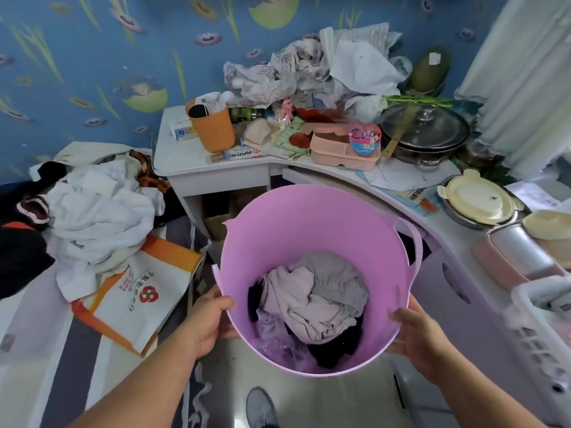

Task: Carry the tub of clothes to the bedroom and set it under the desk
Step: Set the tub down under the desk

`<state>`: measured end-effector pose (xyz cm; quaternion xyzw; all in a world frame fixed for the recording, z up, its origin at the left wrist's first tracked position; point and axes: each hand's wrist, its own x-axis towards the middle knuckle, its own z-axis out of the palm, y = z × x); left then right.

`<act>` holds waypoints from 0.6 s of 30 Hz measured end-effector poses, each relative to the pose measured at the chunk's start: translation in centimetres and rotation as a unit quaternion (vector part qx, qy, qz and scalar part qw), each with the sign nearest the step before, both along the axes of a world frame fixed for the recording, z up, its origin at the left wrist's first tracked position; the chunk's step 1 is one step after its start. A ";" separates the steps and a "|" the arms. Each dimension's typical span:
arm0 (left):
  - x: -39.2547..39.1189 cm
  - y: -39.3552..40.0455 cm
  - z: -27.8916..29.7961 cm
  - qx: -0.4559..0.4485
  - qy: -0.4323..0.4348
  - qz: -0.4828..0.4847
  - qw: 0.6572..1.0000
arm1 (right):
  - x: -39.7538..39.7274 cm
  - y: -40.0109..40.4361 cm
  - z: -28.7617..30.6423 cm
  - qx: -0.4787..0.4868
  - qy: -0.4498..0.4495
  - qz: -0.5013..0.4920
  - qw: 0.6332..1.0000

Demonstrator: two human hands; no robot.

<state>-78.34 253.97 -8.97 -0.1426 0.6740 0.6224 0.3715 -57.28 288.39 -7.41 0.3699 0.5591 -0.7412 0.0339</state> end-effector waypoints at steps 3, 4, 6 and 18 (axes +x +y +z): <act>-1.1 0.0 -2.4 0.003 -0.012 0.004 1.000 | -1.0 -0.2 -2.2 0.005 -0.005 -0.007 1.000; -1.5 0.0 -3.3 0.003 -0.014 0.007 1.000 | -1.3 -0.3 -3.0 0.007 -0.006 -0.008 1.000; -2.3 -0.1 -5.2 0.003 -0.022 0.017 1.000 | -2.0 -0.4 -4.6 0.004 -0.011 -0.017 1.000; -7.5 0.4 -13.5 0.009 -0.033 0.005 0.999 | -6.0 -0.3 -13.4 -0.026 -0.014 -0.036 0.999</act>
